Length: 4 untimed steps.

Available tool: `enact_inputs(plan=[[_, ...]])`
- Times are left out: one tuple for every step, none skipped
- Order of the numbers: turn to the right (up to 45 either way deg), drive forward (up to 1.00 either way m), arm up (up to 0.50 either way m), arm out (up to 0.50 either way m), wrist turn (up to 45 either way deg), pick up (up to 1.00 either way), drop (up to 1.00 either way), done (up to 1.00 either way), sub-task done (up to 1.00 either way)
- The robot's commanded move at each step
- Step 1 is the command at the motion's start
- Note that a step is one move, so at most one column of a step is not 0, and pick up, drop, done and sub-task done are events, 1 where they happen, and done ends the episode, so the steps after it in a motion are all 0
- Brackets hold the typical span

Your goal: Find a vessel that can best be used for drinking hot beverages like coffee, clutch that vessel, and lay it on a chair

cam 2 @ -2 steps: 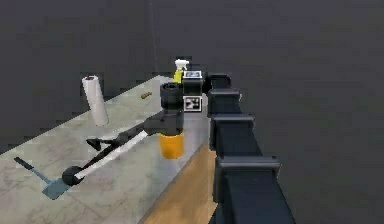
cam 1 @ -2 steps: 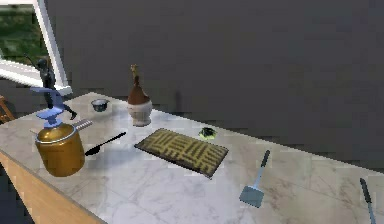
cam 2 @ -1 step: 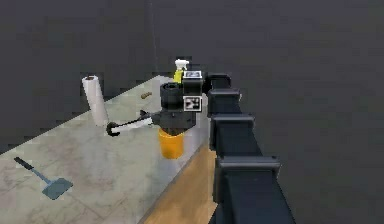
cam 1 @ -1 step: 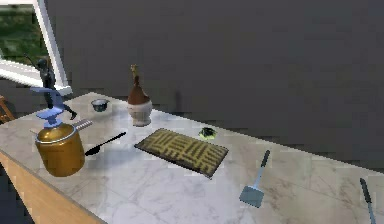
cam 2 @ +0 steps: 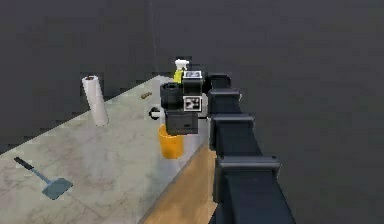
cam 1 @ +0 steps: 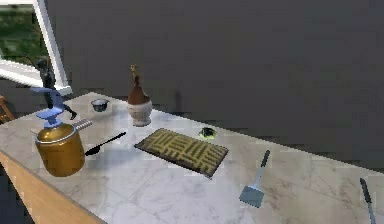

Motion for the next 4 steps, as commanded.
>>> enact_inputs(plan=[[0.0, 0.00, -0.16, 0.00, 0.0, 0.00, 0.00, 0.00, 0.00], [0.0, 0.00, 0.00, 0.00, 0.0, 1.00, 0.00, 0.00, 0.00], [0.0, 0.00, 0.10, 0.00, 0.0, 0.00, 0.00, 0.00, 0.00], [0.0, 0.00, 0.06, 0.00, 0.0, 0.00, 0.00, 0.00, 0.00]])
